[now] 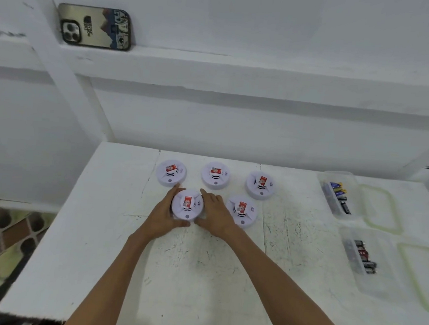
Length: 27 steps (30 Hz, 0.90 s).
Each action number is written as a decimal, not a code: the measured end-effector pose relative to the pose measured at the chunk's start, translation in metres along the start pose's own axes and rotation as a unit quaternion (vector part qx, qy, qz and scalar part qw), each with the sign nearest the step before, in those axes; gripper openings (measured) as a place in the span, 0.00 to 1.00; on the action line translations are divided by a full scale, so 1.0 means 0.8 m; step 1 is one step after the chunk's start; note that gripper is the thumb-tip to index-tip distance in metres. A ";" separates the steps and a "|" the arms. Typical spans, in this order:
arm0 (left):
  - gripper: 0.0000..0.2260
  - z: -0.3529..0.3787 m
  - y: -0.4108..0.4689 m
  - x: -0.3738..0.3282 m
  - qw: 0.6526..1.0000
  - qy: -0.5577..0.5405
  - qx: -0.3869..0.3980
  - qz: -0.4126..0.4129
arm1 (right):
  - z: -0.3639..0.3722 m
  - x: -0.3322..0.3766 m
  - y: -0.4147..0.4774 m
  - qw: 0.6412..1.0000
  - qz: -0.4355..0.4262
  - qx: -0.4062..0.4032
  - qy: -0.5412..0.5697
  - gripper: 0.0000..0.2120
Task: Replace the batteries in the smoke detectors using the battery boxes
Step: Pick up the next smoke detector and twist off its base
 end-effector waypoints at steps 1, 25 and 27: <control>0.48 0.000 -0.002 0.000 1.000 0.003 0.000 0.007 | 0.000 0.002 -0.001 1.000 -0.003 0.004 -0.001 0.44; 0.33 0.097 0.066 -0.167 0.969 -0.238 -0.024 0.067 | -0.106 -0.048 -0.102 0.894 -0.016 -0.356 0.272 0.13; 0.25 0.117 0.073 -0.182 0.970 -0.228 -0.015 0.076 | -0.114 -0.064 -0.120 0.881 0.005 -0.376 0.285 0.11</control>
Point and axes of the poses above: each hand's wrist, its own y-axis towards the middle knuckle, its own z-axis out of the palm, x = y × z, the point moved 5 cm from there along y, towards the middle knuckle, and after that the axes turned 14 degrees about x, right-handed, at the moved point
